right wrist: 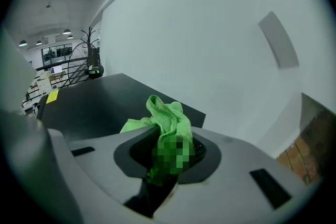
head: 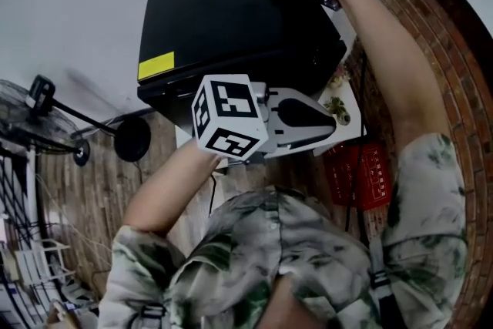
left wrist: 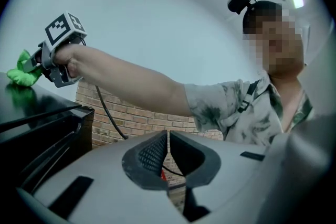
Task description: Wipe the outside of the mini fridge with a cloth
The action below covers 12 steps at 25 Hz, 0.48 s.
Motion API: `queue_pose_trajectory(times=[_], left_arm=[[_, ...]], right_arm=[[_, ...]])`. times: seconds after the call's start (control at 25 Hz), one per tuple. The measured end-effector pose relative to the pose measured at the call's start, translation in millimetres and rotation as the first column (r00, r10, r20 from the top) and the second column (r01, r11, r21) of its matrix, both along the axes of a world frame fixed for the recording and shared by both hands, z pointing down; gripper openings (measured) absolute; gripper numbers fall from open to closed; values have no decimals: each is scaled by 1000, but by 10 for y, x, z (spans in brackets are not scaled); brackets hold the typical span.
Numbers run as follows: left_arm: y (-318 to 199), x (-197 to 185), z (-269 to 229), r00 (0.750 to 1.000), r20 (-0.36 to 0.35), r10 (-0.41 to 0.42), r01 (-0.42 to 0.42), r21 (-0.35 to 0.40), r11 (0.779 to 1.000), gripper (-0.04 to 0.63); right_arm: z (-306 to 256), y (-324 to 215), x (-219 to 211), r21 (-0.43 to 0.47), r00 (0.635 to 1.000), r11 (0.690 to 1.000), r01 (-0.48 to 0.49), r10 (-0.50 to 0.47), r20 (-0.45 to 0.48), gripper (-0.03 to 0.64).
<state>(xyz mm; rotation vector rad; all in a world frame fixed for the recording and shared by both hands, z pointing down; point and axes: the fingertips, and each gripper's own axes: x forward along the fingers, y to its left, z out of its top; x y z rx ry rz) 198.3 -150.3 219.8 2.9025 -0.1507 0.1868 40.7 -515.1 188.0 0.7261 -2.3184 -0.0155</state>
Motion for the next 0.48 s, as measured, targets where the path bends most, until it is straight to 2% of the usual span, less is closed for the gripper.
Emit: queue_pose_trajectory(times=[0.24,0.48], left_arm=[[-84,203,38,1000,7,4,-4,-2,1000,29],[-183,384,67,1000,9,-16,16,1,1000,29]], right_arm=[[34,-132,467,-2,998,999,-41,41,42,94],[-64,-185,732,45,996,998,-33,30,79,94]])
